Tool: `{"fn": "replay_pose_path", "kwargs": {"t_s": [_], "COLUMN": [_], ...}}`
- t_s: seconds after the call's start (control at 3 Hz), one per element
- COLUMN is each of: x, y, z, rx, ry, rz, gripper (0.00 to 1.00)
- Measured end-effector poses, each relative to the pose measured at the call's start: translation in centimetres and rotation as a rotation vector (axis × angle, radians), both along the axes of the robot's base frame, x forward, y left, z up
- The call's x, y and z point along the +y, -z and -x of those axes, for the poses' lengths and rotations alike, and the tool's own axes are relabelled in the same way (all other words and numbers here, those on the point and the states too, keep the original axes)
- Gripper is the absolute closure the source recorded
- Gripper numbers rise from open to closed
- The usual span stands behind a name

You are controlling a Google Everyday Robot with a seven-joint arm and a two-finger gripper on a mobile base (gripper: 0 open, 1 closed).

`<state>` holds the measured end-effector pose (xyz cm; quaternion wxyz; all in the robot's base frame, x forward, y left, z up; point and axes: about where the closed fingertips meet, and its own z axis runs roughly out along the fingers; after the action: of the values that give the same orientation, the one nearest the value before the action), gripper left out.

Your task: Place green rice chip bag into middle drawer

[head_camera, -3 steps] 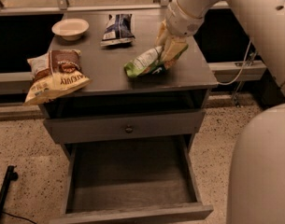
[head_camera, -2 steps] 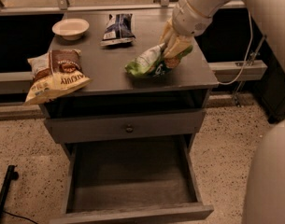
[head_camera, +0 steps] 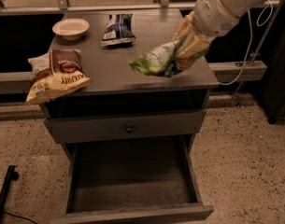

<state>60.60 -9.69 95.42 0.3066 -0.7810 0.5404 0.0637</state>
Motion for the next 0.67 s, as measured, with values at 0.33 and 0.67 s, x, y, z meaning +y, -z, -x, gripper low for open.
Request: {"fn": "replay_pose_path", "kwargs": {"t_s": [0.33, 0.67], "x": [-2.4, -5.6], "y": [1.9, 9.0], "z": [4.1, 7.1], "rx": [0.022, 0.143], "ry": [0.069, 0.139], "rz": [0.073, 0.188], "gripper": [1.0, 1.0]}}
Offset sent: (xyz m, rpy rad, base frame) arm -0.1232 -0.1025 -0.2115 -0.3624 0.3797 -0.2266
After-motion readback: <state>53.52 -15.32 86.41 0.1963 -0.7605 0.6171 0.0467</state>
